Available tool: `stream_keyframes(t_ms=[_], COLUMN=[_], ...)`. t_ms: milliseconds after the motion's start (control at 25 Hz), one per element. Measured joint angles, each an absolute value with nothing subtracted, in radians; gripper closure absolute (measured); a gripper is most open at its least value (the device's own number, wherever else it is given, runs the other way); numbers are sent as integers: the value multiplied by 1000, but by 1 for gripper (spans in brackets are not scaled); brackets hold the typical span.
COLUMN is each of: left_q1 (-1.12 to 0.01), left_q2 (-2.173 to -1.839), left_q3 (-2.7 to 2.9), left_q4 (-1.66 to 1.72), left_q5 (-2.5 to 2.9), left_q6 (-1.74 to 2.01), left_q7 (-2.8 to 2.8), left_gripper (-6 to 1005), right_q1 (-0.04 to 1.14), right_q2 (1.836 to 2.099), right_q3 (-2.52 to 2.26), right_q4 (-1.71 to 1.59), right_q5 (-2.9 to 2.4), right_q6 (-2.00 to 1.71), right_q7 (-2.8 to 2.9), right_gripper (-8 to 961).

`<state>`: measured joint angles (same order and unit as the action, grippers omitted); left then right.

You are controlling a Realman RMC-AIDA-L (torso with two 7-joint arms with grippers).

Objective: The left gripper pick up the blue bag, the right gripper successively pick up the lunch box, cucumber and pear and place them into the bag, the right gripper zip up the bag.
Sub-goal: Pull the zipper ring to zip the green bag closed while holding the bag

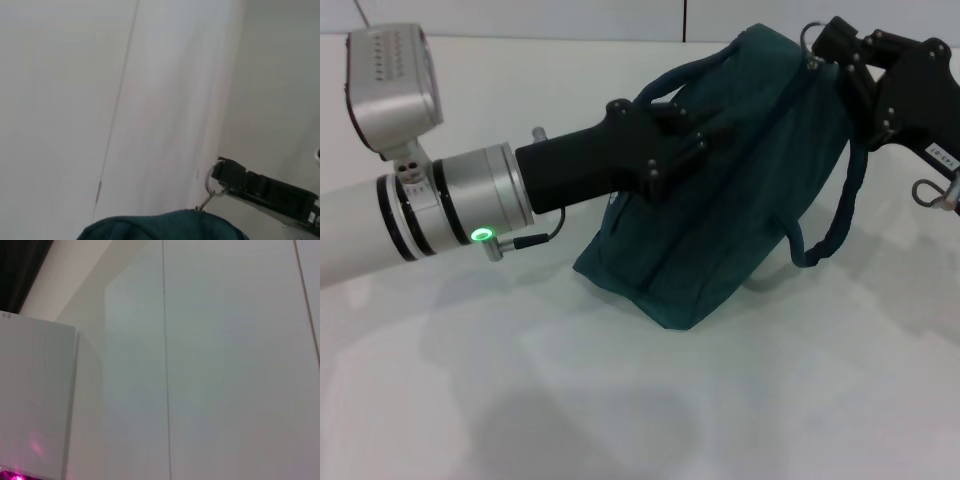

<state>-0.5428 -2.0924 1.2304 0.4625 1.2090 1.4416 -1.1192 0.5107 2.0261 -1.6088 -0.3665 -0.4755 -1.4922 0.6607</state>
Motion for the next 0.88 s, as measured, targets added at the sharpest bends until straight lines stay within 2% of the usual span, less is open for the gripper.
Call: stream_keyframes(t_ms=[280, 520, 720, 880], left_q1=[-532, -493, -394, -334], left_q2=[-2089, -2073, -2049, -2054], left_q3=[1250, 1238, 1227, 1179], left_q4=[467, 503, 597, 636], left_q5=[1213, 1214, 1218, 1224], left_q6=[1463, 1497, 1511, 1514], left_q7=[-1106, -1105, -1104, -1069], left_gripper=[886, 895, 897, 897], right_q1=[511, 521, 531, 522], right_q2=[2026, 2026, 2026, 2026], right_q3=[-1644, -1693, -1700, -1694], right_q4=[-372, -384, -384, -371], right_q5=[-473, -472, -468, -441], right_q6=[-1525, -1569, -1571, -1561], right_q7=[672, 725, 753, 764], right_gripper=[867, 860, 854, 850])
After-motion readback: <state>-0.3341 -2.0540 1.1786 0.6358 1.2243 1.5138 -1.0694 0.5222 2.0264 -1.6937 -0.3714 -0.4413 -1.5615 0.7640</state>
